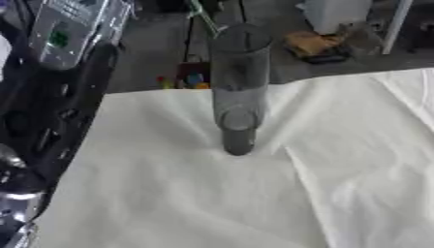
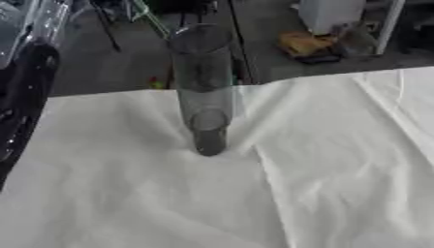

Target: Arrange flowers into the vase.

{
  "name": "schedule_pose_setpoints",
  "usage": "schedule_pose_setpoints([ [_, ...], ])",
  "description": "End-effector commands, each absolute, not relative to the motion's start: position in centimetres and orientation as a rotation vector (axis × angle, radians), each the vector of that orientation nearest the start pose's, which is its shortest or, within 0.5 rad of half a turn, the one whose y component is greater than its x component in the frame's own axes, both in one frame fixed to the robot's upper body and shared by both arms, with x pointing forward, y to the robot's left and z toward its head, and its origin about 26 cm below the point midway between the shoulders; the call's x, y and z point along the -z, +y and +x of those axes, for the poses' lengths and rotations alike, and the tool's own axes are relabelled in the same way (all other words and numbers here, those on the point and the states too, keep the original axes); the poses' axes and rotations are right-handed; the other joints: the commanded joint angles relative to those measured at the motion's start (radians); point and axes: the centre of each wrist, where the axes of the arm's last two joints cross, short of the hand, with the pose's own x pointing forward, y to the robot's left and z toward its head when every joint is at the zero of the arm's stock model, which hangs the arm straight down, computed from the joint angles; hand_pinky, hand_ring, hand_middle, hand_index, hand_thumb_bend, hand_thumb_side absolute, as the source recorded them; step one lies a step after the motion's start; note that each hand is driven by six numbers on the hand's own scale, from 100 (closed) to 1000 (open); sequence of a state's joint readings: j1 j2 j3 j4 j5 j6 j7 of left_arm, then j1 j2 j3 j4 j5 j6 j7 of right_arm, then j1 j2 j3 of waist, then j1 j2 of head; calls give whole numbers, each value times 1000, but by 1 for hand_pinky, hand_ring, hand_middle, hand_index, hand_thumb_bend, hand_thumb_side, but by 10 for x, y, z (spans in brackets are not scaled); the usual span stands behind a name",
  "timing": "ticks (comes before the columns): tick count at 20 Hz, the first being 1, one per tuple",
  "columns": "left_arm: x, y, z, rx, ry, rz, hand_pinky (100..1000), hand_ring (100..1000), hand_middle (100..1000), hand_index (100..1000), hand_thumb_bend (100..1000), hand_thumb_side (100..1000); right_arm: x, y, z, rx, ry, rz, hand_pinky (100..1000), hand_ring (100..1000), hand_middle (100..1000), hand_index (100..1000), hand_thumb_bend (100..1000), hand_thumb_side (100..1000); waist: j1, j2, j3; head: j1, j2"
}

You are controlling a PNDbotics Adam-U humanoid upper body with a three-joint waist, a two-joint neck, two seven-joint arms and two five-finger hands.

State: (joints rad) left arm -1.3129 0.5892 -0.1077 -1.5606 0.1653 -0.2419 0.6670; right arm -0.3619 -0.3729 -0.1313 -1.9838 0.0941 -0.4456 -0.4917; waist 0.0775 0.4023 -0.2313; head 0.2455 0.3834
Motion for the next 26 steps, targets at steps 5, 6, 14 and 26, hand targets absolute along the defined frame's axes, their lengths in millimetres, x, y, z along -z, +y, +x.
schedule_pose_setpoints([
  [5, -488, 202, 315, 344, 3005, -178, 100, 100, 100, 100, 100, 382, -240, -293, 302, -211, 3300, 526, 872, 865, 762, 889, 100, 1000, -4, -12, -15, 10, -17],
  [6, -487, 202, 313, 337, 2994, -190, 100, 100, 100, 100, 100, 378, -240, -293, 302, -212, 3300, 525, 872, 865, 762, 889, 100, 1000, -3, -10, -15, 9, -20],
  [14, -487, 194, 306, 359, 2986, -172, 100, 100, 100, 100, 100, 381, -241, -292, 302, -209, 3306, 514, 872, 865, 762, 892, 100, 1000, 2, -6, -17, 13, -26],
  [26, -474, 194, 321, 355, 2985, -307, 100, 100, 100, 100, 100, 382, -244, -291, 303, -227, 3296, 491, 873, 865, 761, 894, 100, 1000, 13, 16, -34, 16, -36],
])
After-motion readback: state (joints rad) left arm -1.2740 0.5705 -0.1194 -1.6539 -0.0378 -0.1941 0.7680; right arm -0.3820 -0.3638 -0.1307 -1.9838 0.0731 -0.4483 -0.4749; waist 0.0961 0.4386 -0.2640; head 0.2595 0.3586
